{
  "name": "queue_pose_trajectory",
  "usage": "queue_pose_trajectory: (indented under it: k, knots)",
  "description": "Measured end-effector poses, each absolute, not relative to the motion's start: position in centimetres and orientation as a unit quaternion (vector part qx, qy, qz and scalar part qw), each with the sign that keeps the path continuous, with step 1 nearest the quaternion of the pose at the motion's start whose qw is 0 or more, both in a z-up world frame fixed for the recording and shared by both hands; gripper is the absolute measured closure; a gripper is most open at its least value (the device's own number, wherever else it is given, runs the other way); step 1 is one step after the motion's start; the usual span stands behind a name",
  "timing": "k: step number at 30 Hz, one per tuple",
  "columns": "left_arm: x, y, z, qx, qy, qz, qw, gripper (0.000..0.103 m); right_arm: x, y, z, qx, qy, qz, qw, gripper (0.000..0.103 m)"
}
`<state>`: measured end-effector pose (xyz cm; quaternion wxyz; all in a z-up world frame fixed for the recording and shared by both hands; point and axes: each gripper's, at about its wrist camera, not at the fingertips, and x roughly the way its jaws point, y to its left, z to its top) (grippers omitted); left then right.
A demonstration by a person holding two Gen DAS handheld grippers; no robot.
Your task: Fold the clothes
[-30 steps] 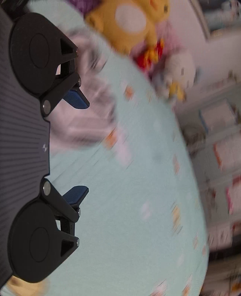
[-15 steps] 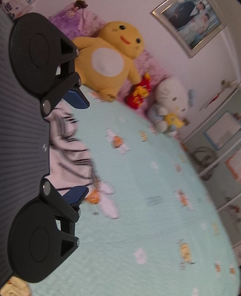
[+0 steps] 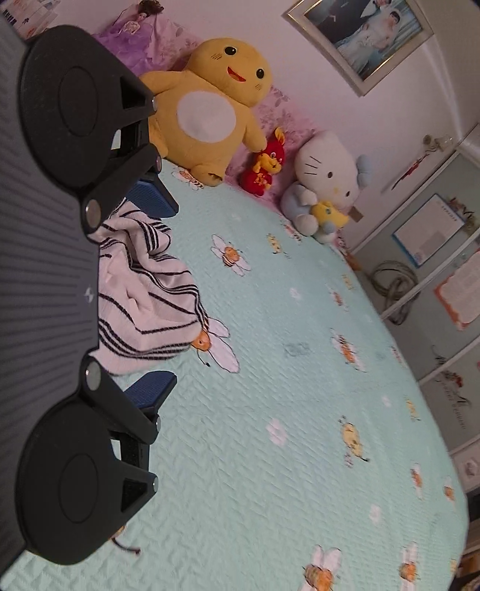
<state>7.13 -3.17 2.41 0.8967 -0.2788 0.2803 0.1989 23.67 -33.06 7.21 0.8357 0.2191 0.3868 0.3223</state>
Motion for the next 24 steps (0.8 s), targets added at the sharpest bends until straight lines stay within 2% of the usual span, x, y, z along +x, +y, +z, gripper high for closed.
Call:
queue_pose_trajectory:
  k: [6, 11, 14, 19, 21, 24]
  knots:
    - [4.8, -2.6, 1.1, -0.251, 0.311, 0.211, 0.892, 0.002, 22.5, -32.7, 6.5, 0.243, 0.381, 0.316, 0.834, 0.013]
    - [3.0, -0.1, -0.1, -0.259, 0.329, 0.249, 0.873, 0.002, 22.9, -29.7, 5.1, 0.238, 0.418, 0.326, 0.814, 0.013]
    - [2.5, 0.7, 1.1, -0.249, 0.346, 0.268, 0.864, 0.002, 22.5, -28.0, 6.3, 0.212, 0.416, 0.341, 0.816, 0.013]
    - [1.3, 1.1, 3.7, -0.240, 0.323, 0.296, 0.866, 0.000, 19.9, -27.3, 9.7, 0.152, 0.344, 0.395, 0.838, 0.013]
    - [1.9, 0.7, 3.5, -0.226, 0.350, 0.308, 0.855, 0.000, 18.4, -27.1, 10.3, 0.115, 0.314, 0.410, 0.848, 0.013]
    - [3.1, -0.4, 1.9, -0.192, 0.404, 0.304, 0.841, 0.000, 17.2, -26.0, 8.4, 0.052, 0.335, 0.391, 0.855, 0.013]
